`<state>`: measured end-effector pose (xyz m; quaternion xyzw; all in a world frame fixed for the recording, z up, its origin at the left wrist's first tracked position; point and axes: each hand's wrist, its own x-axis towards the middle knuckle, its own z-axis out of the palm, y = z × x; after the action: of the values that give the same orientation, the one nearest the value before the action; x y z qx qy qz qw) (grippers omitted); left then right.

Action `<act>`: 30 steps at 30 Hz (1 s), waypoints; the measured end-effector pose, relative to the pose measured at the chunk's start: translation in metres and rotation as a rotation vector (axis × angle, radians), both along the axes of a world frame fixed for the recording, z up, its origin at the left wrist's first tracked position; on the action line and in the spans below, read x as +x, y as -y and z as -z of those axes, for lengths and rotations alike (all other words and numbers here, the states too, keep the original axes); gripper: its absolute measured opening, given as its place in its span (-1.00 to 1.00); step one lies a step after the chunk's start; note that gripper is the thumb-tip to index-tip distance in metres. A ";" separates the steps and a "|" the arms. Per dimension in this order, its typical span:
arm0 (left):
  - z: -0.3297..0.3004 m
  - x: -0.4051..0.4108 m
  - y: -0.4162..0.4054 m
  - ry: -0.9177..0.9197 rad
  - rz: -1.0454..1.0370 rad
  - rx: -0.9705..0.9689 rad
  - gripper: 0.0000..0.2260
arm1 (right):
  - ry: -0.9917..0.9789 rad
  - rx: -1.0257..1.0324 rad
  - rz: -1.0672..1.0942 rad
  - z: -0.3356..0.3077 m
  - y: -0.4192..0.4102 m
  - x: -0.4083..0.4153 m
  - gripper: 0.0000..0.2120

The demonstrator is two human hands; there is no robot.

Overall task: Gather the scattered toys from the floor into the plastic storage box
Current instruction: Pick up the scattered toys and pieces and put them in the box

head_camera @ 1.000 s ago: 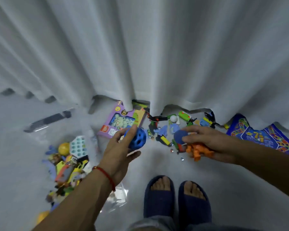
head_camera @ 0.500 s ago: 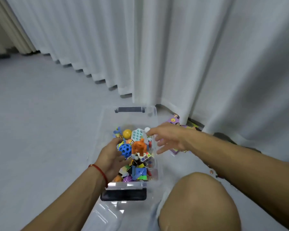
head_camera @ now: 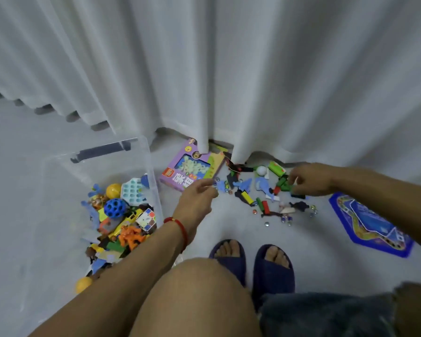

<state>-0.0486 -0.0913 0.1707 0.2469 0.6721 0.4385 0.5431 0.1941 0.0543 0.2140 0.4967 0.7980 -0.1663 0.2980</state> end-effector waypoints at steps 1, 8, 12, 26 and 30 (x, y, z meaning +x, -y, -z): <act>0.012 0.008 -0.011 -0.032 0.036 -0.028 -0.70 | -0.006 -0.009 -0.001 0.017 -0.003 0.008 -0.66; 0.116 0.040 -0.092 -0.330 0.316 -0.091 -0.65 | -0.186 -0.131 0.159 0.144 -0.011 0.031 -0.37; 0.152 0.039 -0.156 -0.693 0.505 -0.054 -0.69 | -0.408 -0.072 0.126 0.194 -0.039 0.014 -0.44; 0.194 -0.006 -0.287 -1.046 0.748 0.409 -0.26 | -0.514 0.137 0.066 0.254 -0.141 -0.073 -0.20; 0.198 -0.016 -0.288 -1.103 0.753 0.430 -0.26 | -0.483 0.201 0.012 0.270 -0.157 -0.102 -0.18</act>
<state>-0.0644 0.1966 -0.0277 0.7513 0.6168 0.1544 0.1768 0.0924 0.2113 -0.0564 0.4744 0.8555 -0.2019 0.0472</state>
